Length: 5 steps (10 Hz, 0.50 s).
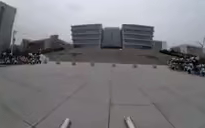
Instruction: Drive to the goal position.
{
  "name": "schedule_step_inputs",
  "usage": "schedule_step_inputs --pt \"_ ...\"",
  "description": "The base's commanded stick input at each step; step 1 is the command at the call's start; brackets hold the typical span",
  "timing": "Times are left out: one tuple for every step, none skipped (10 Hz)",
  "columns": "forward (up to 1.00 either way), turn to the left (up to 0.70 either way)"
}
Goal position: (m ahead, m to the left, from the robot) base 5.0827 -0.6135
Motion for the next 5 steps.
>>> schedule_step_inputs --pt "1.00 -0.12" --pt "1.00 -0.07" --pt "1.00 -0.02" --pt "0.92 0.00" --pt "0.80 0.00"
